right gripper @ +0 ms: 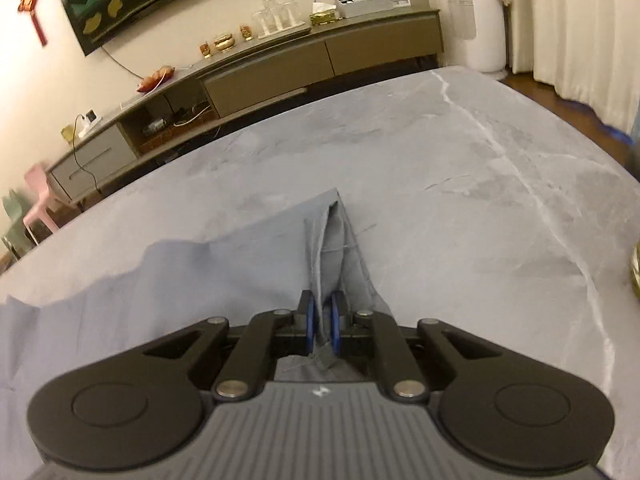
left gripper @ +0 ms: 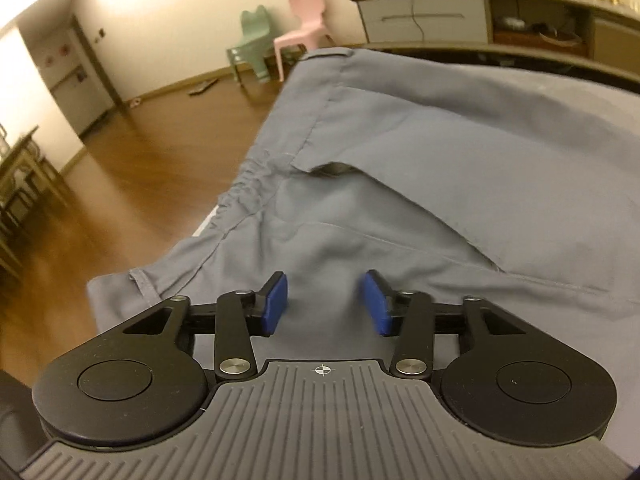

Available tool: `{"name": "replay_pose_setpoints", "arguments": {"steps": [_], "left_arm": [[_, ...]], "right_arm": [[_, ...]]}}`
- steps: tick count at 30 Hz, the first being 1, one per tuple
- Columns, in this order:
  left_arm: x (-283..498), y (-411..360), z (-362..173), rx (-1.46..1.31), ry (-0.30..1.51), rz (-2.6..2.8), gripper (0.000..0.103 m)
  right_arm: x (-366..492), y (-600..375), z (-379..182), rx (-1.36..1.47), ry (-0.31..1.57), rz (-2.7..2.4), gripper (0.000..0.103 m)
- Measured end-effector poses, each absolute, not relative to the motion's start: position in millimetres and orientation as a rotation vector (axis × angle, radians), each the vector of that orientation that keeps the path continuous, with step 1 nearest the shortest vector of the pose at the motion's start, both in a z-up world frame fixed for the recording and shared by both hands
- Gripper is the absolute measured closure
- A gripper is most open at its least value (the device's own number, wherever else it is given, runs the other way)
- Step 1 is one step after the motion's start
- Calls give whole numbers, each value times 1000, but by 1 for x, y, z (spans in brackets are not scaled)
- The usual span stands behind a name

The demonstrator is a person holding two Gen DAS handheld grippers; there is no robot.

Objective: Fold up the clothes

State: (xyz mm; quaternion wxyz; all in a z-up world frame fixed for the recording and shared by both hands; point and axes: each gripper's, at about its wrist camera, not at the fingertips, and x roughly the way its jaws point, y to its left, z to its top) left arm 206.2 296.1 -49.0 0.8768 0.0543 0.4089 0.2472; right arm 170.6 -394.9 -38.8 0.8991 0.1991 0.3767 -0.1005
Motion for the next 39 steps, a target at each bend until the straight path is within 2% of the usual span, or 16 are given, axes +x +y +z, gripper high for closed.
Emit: {"name": "replay_pose_setpoints", "arguments": {"steps": [1, 2, 3, 5, 6, 9, 12, 18, 19, 21, 22, 28, 32, 34, 39], "left_arm": [[202, 277, -42, 101, 827, 431, 78], [196, 253, -31, 78, 791, 317, 68], [193, 229, -23, 67, 759, 192, 63], [191, 175, -11, 96, 704, -75, 43], [193, 143, -9, 171, 676, -177, 40], [205, 56, -6, 446, 578, -389, 36], [232, 5, -20, 639, 551, -471, 36], [285, -11, -52, 704, 709, -624, 36], [286, -12, -55, 698, 734, -644, 38], [290, -4, -58, 654, 757, -646, 87], [291, 2, -57, 627, 756, -631, 103], [276, 62, -16, 363, 626, -618, 103], [294, 87, -29, 293, 709, -511, 103], [298, 82, -37, 326, 722, -471, 103], [307, 60, -55, 492, 729, -345, 103]], "right_arm": [[171, -392, -38, 410, 785, -203, 94], [171, -390, -37, 403, 786, -207, 94], [171, -387, -36, 396, 787, -212, 94], [172, -383, -33, 381, 789, -221, 93], [173, -381, -32, 374, 786, -219, 93], [168, -376, -30, 360, 774, -194, 92], [164, -375, -26, 346, 770, -180, 92], [161, -383, -26, 353, 779, -144, 92], [161, -384, -25, 350, 775, -140, 92], [161, -384, -24, 343, 765, -138, 92], [160, -385, -23, 340, 756, -143, 92], [150, -390, 3, 391, 616, -133, 93], [172, -378, -21, 384, 710, -124, 93], [182, -370, -37, 321, 764, -165, 94], [183, -369, -31, 275, 786, -202, 94]]}}
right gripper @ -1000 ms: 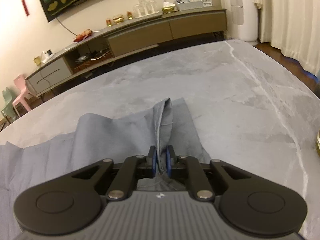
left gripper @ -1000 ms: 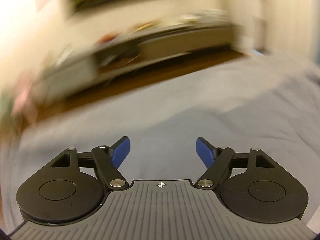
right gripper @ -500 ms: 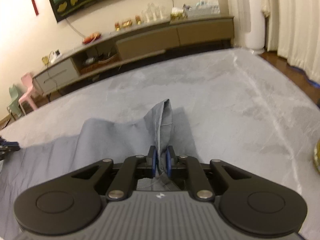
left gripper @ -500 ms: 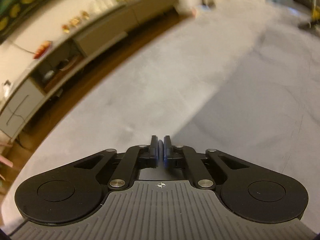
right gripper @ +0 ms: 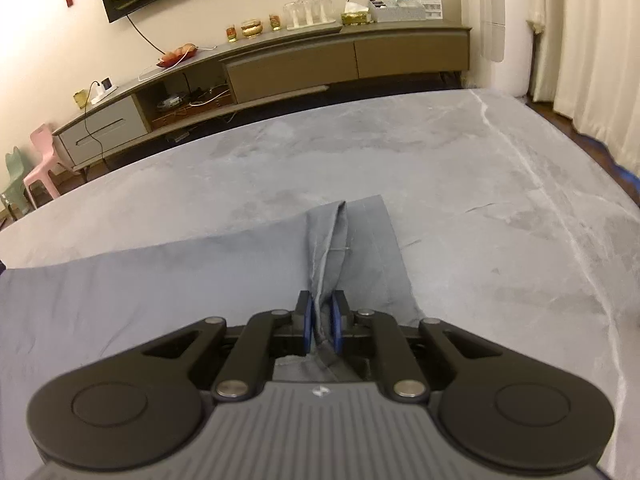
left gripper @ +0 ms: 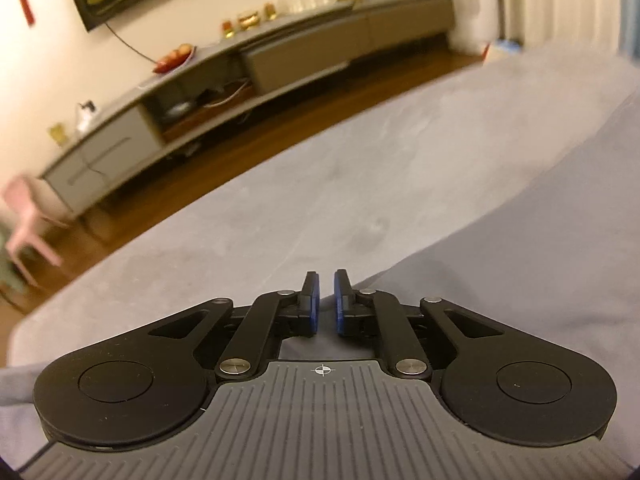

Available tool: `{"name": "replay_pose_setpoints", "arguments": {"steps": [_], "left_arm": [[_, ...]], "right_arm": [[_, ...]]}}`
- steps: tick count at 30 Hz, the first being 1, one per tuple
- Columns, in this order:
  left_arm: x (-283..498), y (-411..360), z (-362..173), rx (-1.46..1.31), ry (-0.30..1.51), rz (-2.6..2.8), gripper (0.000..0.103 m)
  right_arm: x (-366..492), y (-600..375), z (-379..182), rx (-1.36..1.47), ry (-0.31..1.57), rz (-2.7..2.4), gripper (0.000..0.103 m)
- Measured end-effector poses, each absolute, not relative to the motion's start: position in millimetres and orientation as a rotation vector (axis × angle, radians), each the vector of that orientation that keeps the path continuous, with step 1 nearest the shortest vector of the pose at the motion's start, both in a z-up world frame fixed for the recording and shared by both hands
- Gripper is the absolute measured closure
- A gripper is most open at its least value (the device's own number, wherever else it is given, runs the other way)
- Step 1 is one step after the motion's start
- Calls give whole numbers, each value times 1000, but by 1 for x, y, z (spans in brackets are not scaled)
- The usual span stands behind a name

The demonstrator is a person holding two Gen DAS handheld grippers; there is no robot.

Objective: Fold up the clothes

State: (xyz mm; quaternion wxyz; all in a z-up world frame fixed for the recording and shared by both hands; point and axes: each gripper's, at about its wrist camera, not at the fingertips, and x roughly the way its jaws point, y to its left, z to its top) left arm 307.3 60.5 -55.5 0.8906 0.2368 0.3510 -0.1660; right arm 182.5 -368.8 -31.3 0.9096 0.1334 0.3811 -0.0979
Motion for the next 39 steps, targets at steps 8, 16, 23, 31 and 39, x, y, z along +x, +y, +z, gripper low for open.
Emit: {"name": "replay_pose_setpoints", "arguments": {"steps": [8, 16, 23, 31, 39], "left_arm": [[308, 51, -44, 440, 696, -366, 101], [304, 36, -60, 570, 666, -275, 101], [246, 69, -19, 390, 517, -269, 75], [285, 78, -71, 484, 690, -266, 67], [391, 151, -72, 506, 728, 3, 62]], "right_arm": [[171, -400, -14, 392, 687, -239, 95], [193, -402, -38, 334, 742, -245, 95], [180, -360, -2, -26, 658, -383, 55], [191, -311, -35, -81, 836, -99, 61], [206, -332, -38, -56, 849, -178, 56]]}}
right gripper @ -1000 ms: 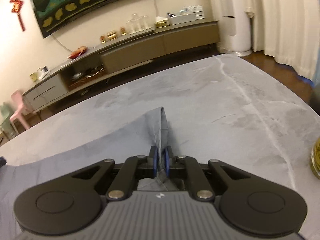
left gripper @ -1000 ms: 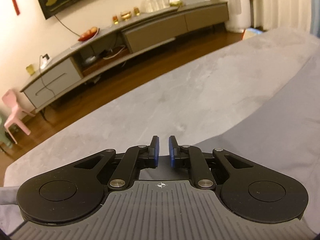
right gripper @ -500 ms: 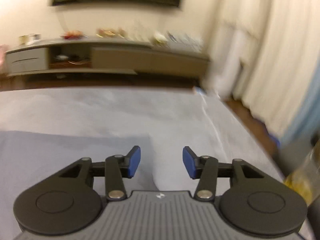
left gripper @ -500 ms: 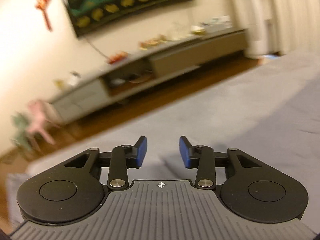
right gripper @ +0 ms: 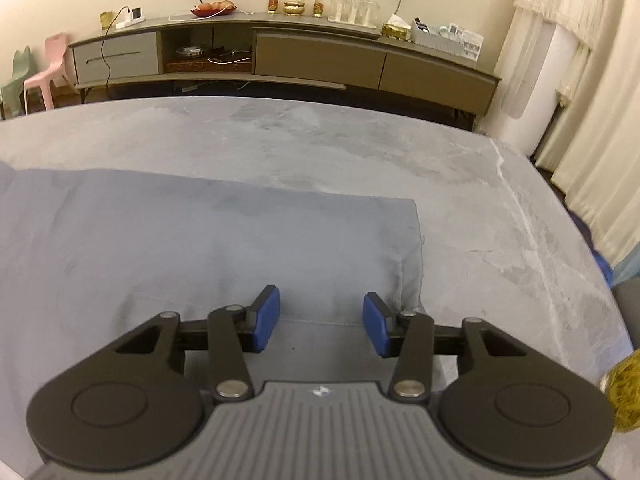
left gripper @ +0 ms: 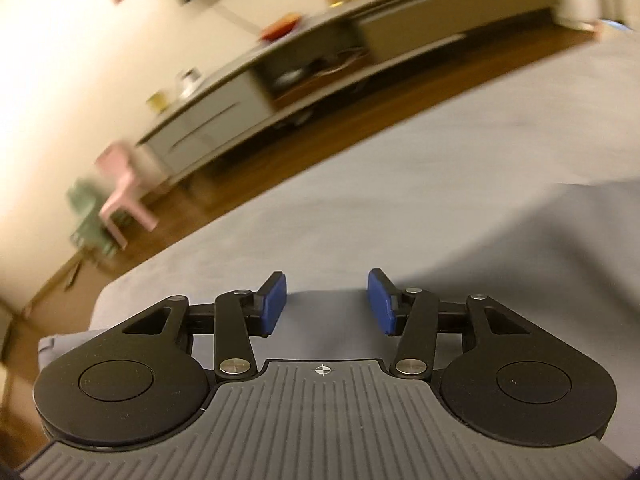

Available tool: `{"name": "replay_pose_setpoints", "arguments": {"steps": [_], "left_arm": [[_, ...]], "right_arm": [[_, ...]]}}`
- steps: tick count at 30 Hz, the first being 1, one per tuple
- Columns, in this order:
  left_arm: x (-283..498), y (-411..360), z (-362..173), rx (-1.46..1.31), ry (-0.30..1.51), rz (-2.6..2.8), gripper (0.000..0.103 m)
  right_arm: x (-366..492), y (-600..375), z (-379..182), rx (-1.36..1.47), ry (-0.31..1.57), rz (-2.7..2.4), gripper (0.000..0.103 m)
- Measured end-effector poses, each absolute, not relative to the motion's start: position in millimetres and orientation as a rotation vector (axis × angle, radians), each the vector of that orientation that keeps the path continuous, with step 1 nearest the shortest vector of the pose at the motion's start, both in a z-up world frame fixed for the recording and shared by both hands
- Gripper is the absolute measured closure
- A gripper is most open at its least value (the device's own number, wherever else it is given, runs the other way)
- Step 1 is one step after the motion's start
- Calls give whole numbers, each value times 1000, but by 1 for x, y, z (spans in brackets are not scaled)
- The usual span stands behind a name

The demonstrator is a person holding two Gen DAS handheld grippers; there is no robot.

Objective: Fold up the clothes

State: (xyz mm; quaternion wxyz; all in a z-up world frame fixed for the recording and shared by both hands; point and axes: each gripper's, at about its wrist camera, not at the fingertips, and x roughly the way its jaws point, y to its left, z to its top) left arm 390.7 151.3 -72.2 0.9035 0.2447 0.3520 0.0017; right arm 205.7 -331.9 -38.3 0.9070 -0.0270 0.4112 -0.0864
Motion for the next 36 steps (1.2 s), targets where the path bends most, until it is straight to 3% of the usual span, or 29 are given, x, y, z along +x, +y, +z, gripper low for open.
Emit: {"name": "replay_pose_setpoints", "arguments": {"steps": [3, 6, 13, 21, 27, 30, 33, 34, 36], "left_arm": [[411, 179, -74, 553, 744, 172, 64], [399, 210, -52, 423, 718, 220, 67], [271, 270, 2, 284, 669, 127, 66], [159, 351, -35, 288, 875, 212, 64], [125, 421, -31, 114, 876, 401, 57], [119, 419, -12, 75, 847, 461, 67], [113, 399, 23, 56, 733, 441, 69], [117, 389, 33, 49, 706, 407, 67], [143, 363, 49, 89, 681, 329, 65]], "right_arm": [[205, -337, -39, -81, 838, -215, 55], [202, -355, -39, -25, 836, -215, 56], [196, -391, -43, -75, 843, -389, 56], [193, -391, -47, -93, 834, -413, 56], [190, -403, -46, -12, 826, -411, 51], [189, -404, -46, -3, 825, -427, 47], [189, -396, -45, -51, 834, -445, 47], [190, -392, -44, -73, 842, -453, 48], [189, -376, -34, -95, 799, -473, 62]]}}
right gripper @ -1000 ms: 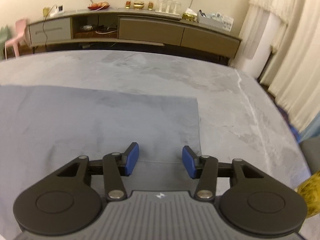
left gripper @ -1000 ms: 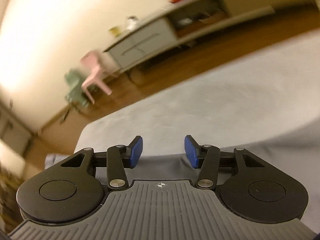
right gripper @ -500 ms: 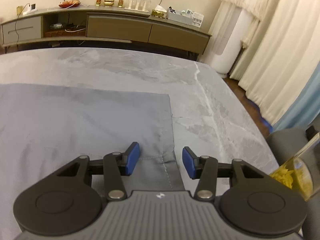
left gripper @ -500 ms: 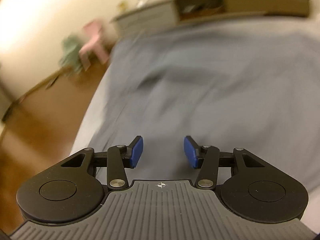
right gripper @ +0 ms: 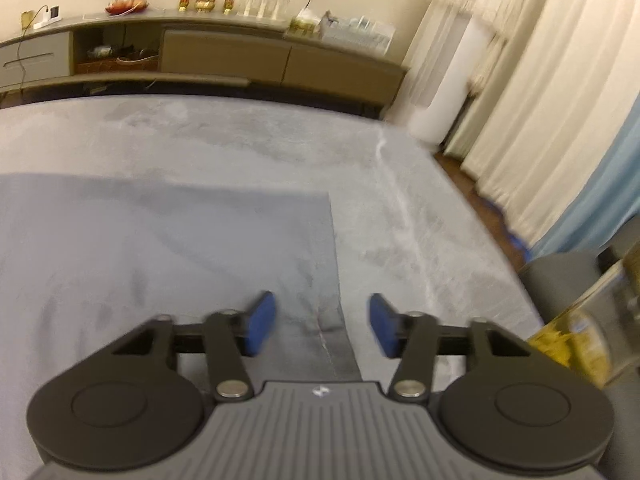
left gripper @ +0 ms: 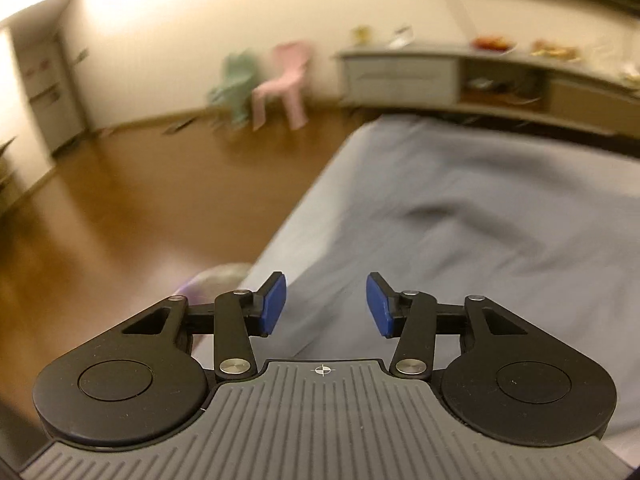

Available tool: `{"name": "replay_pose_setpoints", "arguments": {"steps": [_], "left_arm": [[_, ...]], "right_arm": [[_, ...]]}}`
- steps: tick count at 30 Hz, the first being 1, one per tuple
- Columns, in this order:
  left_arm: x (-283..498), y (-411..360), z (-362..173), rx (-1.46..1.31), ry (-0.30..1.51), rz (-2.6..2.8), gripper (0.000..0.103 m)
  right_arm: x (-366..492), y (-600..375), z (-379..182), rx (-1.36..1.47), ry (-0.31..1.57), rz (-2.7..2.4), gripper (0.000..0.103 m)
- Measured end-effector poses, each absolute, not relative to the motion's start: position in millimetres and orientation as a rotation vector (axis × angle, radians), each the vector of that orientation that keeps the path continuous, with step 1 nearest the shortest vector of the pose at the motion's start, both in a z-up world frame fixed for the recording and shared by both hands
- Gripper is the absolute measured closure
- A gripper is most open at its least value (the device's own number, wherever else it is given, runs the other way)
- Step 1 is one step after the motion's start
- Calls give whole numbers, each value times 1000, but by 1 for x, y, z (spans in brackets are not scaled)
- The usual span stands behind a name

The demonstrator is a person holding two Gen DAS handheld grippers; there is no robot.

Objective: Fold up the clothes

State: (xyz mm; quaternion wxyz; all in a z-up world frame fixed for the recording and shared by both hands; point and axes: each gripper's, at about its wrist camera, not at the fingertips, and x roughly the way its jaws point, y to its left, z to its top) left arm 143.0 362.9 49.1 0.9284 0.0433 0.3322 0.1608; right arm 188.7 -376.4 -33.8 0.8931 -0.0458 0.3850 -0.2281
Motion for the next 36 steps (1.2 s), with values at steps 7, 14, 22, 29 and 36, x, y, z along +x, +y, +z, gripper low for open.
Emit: {"name": "replay_pose_setpoints", "arguments": {"steps": [7, 14, 22, 29, 36], "left_arm": [[290, 275, 51, 289, 683, 147, 59], [420, 289, -19, 315, 807, 262, 64], [459, 305, -39, 277, 834, 328, 74], [359, 261, 41, 219, 647, 222, 69], [167, 87, 78, 319, 631, -374, 61]], "right_arm": [[179, -242, -3, -116, 729, -44, 60], [185, -227, -29, -148, 806, 59, 50], [191, -247, -26, -99, 832, 97, 42], [186, -245, -30, -67, 824, 106, 38], [171, -263, -5, 54, 759, 68, 49]]}}
